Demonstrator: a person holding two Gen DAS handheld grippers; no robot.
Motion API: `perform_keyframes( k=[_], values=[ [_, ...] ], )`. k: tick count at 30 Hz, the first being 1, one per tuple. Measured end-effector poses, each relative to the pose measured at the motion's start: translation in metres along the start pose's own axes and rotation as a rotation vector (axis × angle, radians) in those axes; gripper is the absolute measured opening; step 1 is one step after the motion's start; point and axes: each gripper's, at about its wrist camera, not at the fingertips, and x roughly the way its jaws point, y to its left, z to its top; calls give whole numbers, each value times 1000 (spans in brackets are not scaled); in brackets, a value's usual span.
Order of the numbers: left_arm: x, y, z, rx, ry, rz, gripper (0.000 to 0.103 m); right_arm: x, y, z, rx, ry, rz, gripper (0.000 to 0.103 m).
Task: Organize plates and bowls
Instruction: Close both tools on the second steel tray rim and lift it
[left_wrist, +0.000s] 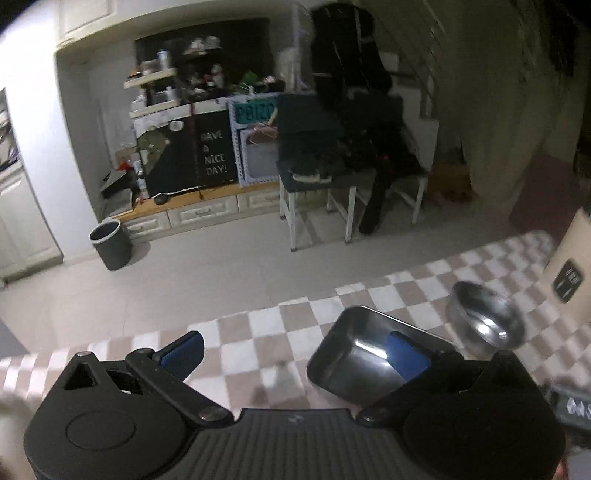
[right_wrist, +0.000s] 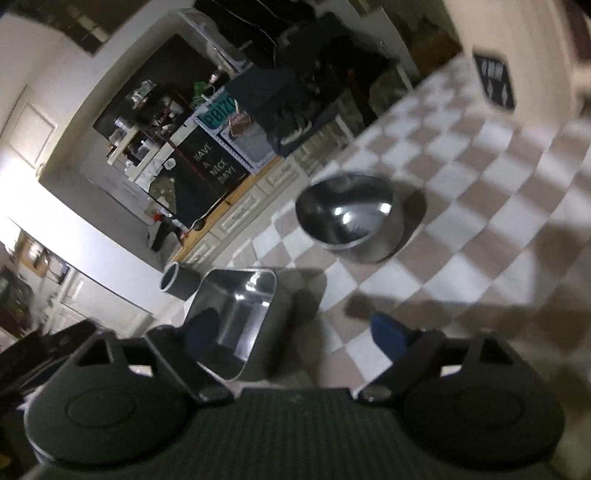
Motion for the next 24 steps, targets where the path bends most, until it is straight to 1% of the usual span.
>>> perform_keyframes(
  k=[1,3,4,5,6,7,9,10,11,12,13,14,15,17,20,24],
  values=[
    [14,-4,2,20,8,7,103,8,-1,-2,6,3,6,89],
    [38,-10,5,43,34,11,102,19,-5,-3,23,6,28,83],
    [49,-11,6,48,48,8,98,25,-7,-5,43,4,32,78],
    [58,-12,6,51,59,5,91,28,-8,-6,61,-1,34,74],
    [66,-13,4,55,77,-6,86,30,-8,-8,73,1,38,72],
    [74,-12,2,55,99,-19,79,35,-8,-10,76,8,43,68],
    [90,-12,-4,52,149,-41,70,38,-3,-13,48,-4,47,64],
    [94,-12,-8,53,168,-54,59,39,0,-15,29,-2,50,62],
    [99,-12,-10,58,180,-71,47,41,3,-14,22,6,58,58],
    [101,-11,-12,60,187,-87,42,44,4,-13,19,15,68,55],
    [104,-10,-13,56,191,-95,31,45,5,-13,14,24,72,50],
    [105,-9,-14,49,195,-109,26,44,5,-11,10,25,74,45],
    [104,-8,-14,40,192,-115,26,44,6,-10,0,20,81,43],
    [101,-8,-13,41,191,-123,22,38,9,-11,-31,10,80,29],
    [92,-7,-11,30,181,-138,16,33,15,-9,-65,-12,43,22],
    [69,-8,-12,26,151,-146,10,33,16,-7,-64,-14,16,16]
  ],
)
